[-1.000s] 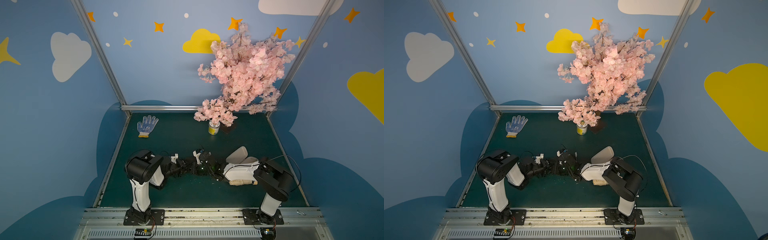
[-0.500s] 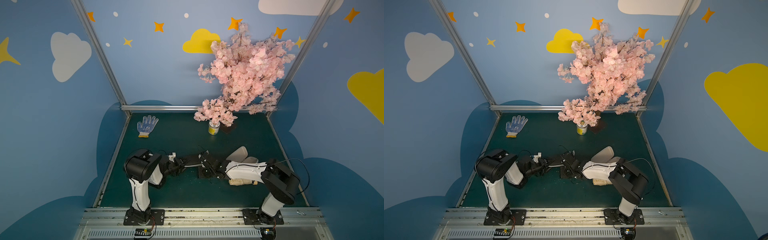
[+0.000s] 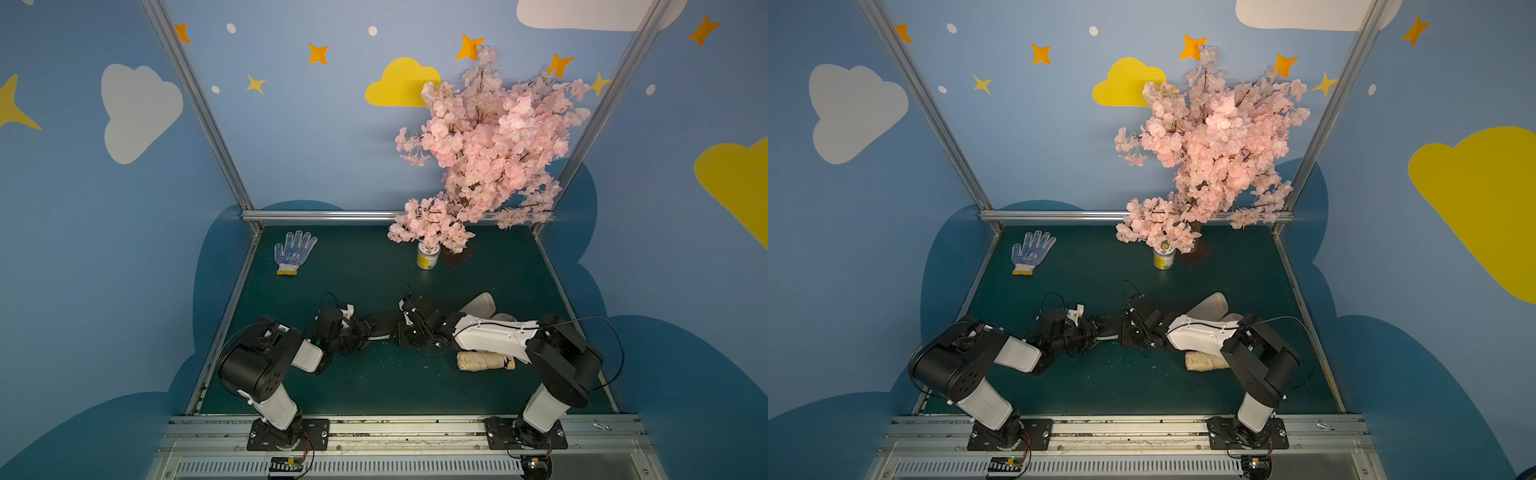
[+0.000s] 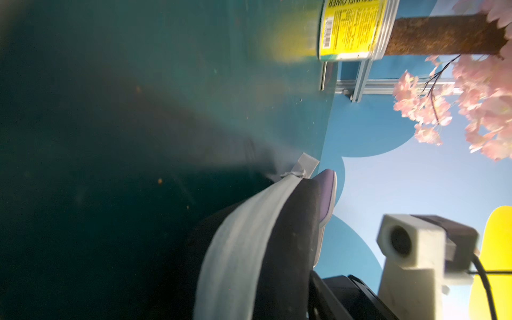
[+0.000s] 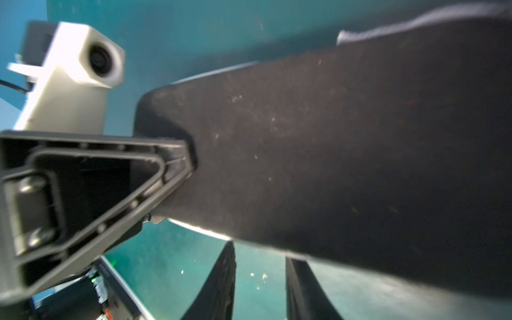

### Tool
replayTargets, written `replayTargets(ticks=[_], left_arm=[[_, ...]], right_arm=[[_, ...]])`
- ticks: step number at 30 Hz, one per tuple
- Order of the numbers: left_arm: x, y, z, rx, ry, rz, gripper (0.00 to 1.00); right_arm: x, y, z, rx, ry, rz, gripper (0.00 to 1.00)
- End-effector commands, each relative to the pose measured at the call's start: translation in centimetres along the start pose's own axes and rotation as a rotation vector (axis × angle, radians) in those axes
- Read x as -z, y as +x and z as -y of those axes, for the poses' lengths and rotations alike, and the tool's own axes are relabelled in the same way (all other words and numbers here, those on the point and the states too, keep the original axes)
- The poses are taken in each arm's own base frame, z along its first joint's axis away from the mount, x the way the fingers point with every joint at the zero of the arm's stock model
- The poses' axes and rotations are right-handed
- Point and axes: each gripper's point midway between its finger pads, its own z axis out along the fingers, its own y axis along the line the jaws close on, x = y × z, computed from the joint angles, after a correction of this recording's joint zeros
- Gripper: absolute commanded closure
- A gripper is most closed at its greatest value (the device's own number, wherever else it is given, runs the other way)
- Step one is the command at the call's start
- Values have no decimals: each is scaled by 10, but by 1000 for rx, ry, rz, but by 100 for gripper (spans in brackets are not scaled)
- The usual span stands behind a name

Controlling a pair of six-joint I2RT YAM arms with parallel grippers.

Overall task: Put umbrellas into zippered umbrella sleeves
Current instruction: Zip the zipper on the umbrella sleeve, then pick up the umbrella sleeve at the center of the board.

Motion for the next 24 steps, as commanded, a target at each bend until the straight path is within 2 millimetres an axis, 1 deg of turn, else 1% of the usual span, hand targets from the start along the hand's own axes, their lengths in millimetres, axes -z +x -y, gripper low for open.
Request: replayTargets(ticks=[1,3,4,6,8,9,11,14,16,18,19,20,22,23,24], left_arm=[[7,31,-33,17,-155,-133,41],[17,42,-35,-4,-211,-177,41],[27,48,-40,-13,-270,-195,40],[50,51,-46,-59,-385,-188,36],[76,41,-47,-100,-493,-115,33],[84,35,-43,-131,-501,-80,31],[96,19,-24,-175,-482,-18,28],[94,7,2,-214,-437,-45,28],[89,6,14,-236,-430,-105,29],[84,-1,24,-281,-429,-136,30],[81,-8,30,-314,-433,-138,31],[78,-18,36,-355,-441,-126,31],[66,-39,46,-428,-444,-94,31],[57,-49,45,-440,-450,-91,33],[49,-53,41,-430,-457,-112,36]], right_arm=[[3,-21,19,-64,38,20,67],[8,-28,26,-49,35,-1,64],[13,-31,27,-42,32,-16,63],[23,-31,28,-33,19,-44,59],[32,-25,27,-35,2,-73,52],[35,-22,27,-48,-3,-88,48],[35,-17,22,-104,-48,-120,38],[26,-21,8,-178,-135,-135,25],[18,-25,3,-217,-165,-143,24],[11,-25,1,-250,-176,-154,19],[8,-24,0,-267,-180,-156,19],[6,-24,-1,-280,-185,-149,16],[2,-23,-3,-300,-186,-136,15],[-1,-24,-4,-311,-186,-131,15],[-5,-25,-6,-320,-192,-126,15]])
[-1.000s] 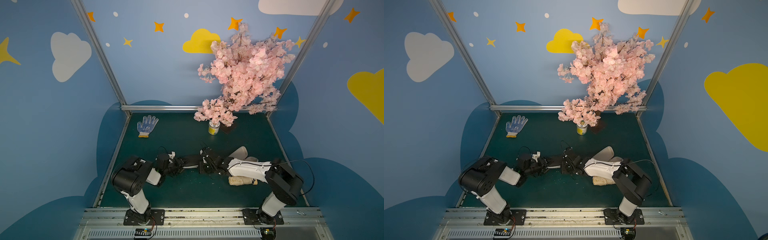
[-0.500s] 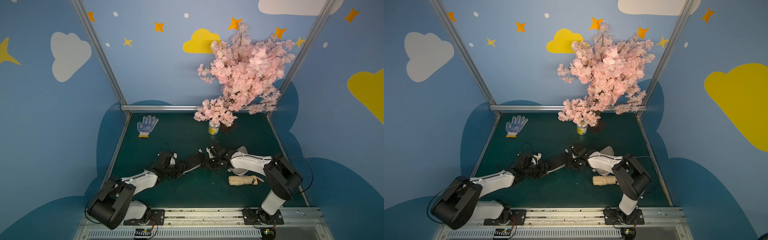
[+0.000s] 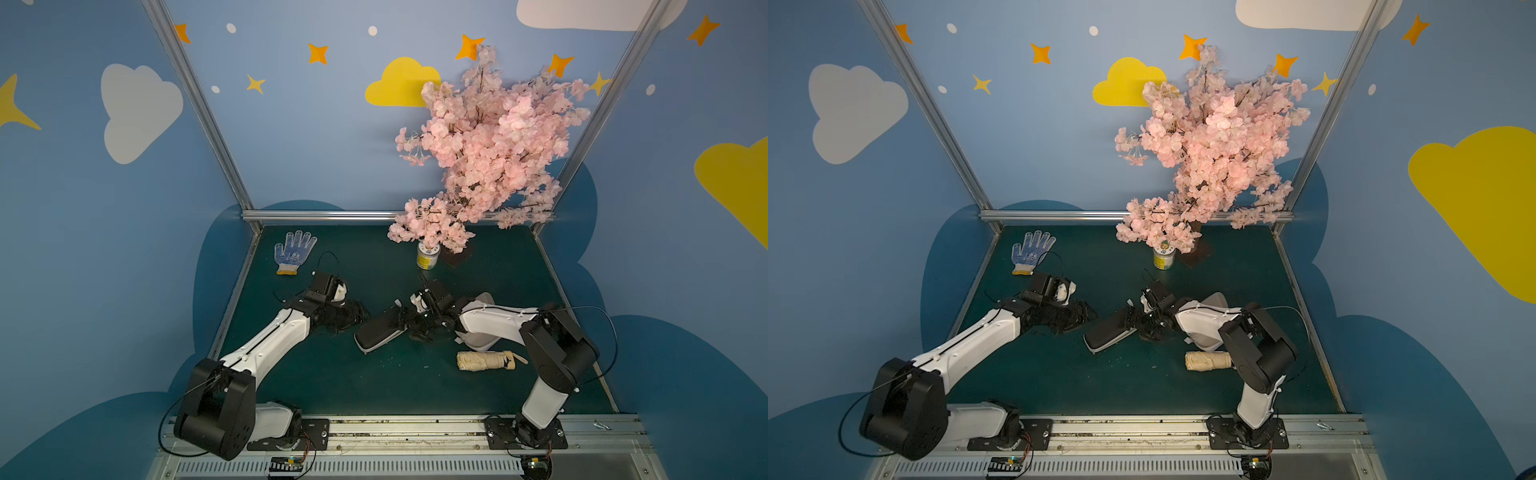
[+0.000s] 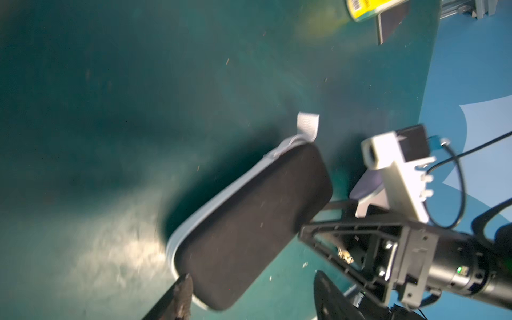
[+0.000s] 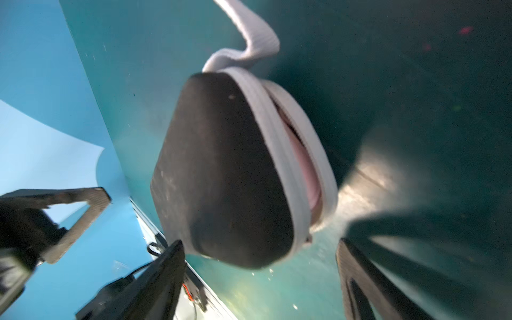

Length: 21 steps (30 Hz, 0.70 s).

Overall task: Put umbrellas into zippered umbrella sleeves
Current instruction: Pick up the umbrella sleeve at the center of the board.

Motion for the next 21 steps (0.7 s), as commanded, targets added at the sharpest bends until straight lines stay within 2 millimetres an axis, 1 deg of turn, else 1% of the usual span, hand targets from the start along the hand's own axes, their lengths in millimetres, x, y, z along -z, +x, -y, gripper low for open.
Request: replayTargets(ticks=[1,3,4,5,7,9,11,12,14,16,17,19,21], left_arm=[[-26,-7,-8,-79,-25,-85,41],[-49,4,-10,-39,11,-177,55],[-59,12,-12,-13,38,-200,58],[-65,20,-15,10,58,-217,60],[-71,34,-18,45,84,-249,62],[-75,45,-16,81,131,-277,64],[-79,53,-11,119,193,-294,66],[-80,54,-9,132,214,-295,67],[-84,54,-6,161,248,-301,68],[-86,52,-4,171,270,-301,69],[-87,50,-3,179,277,-296,69],[-87,46,0,189,298,-289,69],[-83,40,3,203,332,-268,68]], right_arm=[[-12,-5,-15,-53,-57,21,15],[-21,-10,-12,-77,-54,37,15],[-26,-11,-10,-84,-55,44,15],[-30,-12,-8,-92,-53,49,15],[-34,-14,-9,-76,-75,66,15],[-35,-18,-18,-20,-118,91,17],[-36,-20,-36,67,-185,80,20],[-37,-20,-43,98,-205,70,22],[-39,-19,-50,143,-229,50,26],[-41,-17,-52,163,-244,29,29],[-42,-17,-51,162,-253,22,32],[-41,-19,-48,151,-270,21,40],[-38,-22,-47,139,-293,26,51]])
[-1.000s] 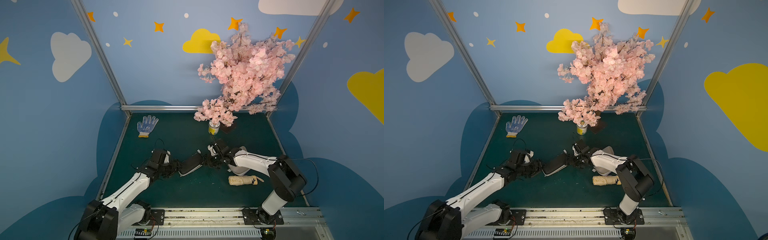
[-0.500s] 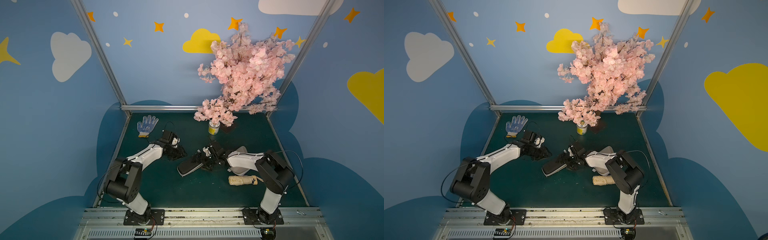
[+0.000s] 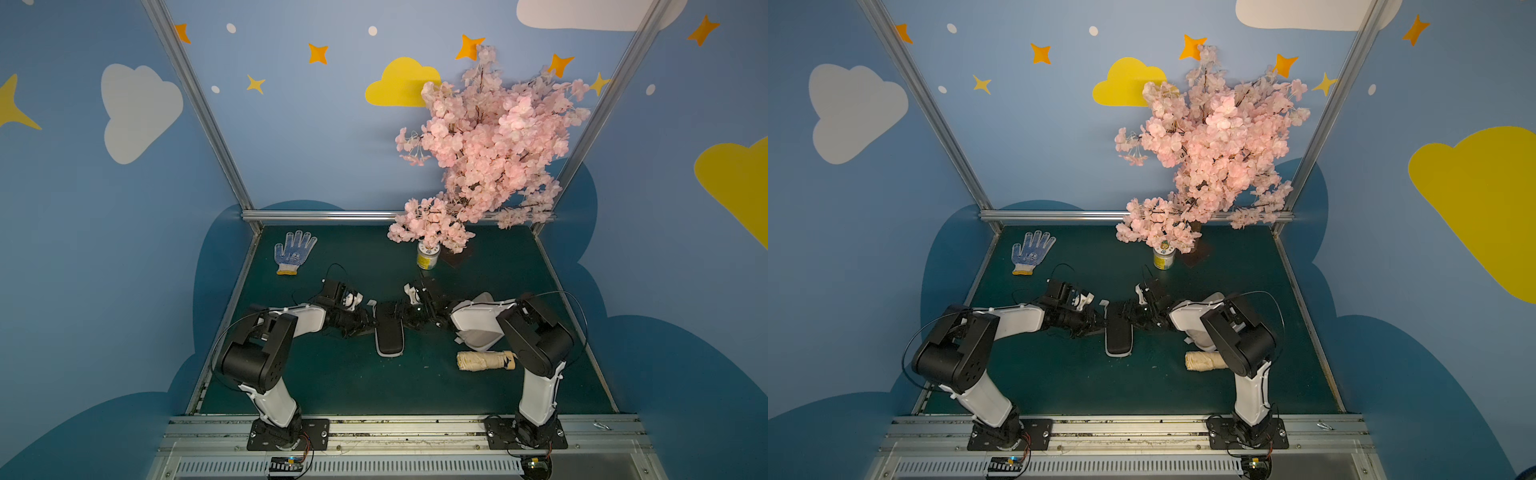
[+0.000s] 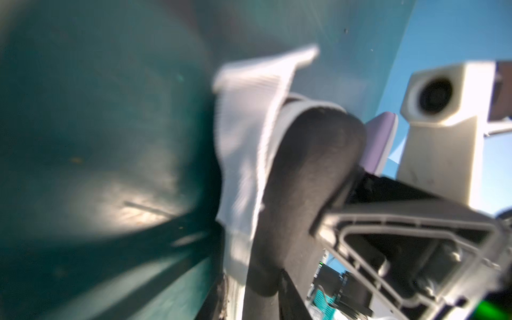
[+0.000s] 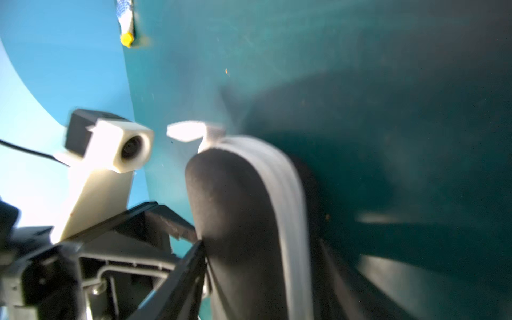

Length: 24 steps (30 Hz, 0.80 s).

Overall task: Put umbrellas into zippered umbrella sleeves
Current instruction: Pick up the umbrella sleeve at the center of the board.

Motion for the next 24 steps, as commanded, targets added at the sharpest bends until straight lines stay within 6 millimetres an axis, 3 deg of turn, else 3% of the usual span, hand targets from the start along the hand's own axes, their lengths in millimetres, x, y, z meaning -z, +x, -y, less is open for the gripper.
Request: replayTargets(ticks=[1,6,11,15,21,24], left_arm=[[-7,5,6,30,73,-20,68],[14,-3,13,73,150,61,51],[27,4,-4,102,86,157,34],[29,8,-4,107,98,194,31],[9,23,18,71,125,155,30],[11,21,33,77,201,177,31]], right_arm=[[-7,20,-29,57,-156,-85,56],[6,17,-35,36,-198,-60,77],[19,8,-40,-20,-244,-12,85],[26,1,-50,-62,-285,13,89],[36,-4,-61,-79,-274,66,91],[40,-7,-61,-90,-244,101,91]])
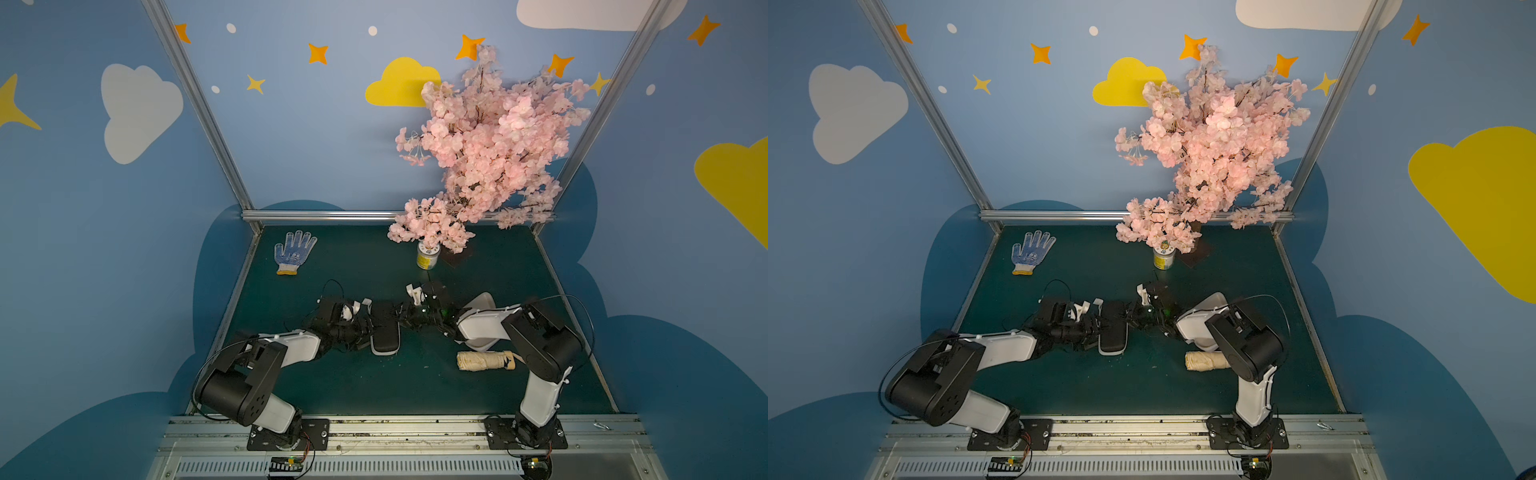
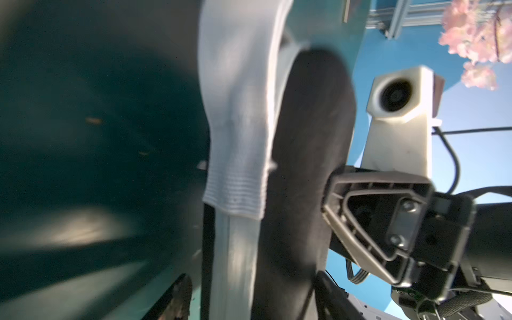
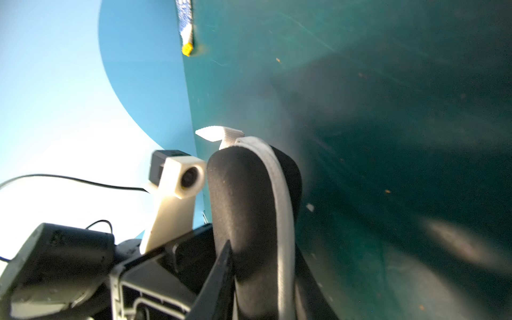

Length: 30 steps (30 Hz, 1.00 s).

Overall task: Put umbrellas into zippered umbrella sleeves
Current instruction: Pick up the umbrella sleeve at the center of the board.

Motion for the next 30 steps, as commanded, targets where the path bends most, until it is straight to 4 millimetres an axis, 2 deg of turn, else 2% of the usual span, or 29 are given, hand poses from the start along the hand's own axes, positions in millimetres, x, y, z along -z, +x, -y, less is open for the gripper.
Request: replayTargets(ticks=[1,4,7,9,13,15,17,21,25,28,30], left_arm=[[1,-9,21,16,91,47,31],[3,-11,48,-24,147,60,33],[2,-10,66,-77,167,48,36],[0,-8,71,-94,177,36,38],[-3,-8,73,-92,210,20,52],[-5,-9,75,-87,231,19,58],[-6,-12,78,-85,249,19,59],[-10,-16,83,-81,259,19,41],[-16,-17,90,-89,273,13,41],[-17,-21,90,-77,282,24,47],[-16,-23,90,-70,289,23,60]], right_arm=[[11,-8,-32,19,-43,65,86],[9,-2,-36,39,0,67,76],[9,3,-41,41,19,72,65],[11,5,-42,42,36,73,56],[18,5,-47,52,32,77,48],[19,6,-52,59,13,63,47],[21,7,-57,58,-16,51,47],[25,9,-64,51,-34,51,48],[25,9,-65,34,-41,56,49],[26,7,-64,17,-51,67,50],[29,5,-64,14,-61,65,49]])
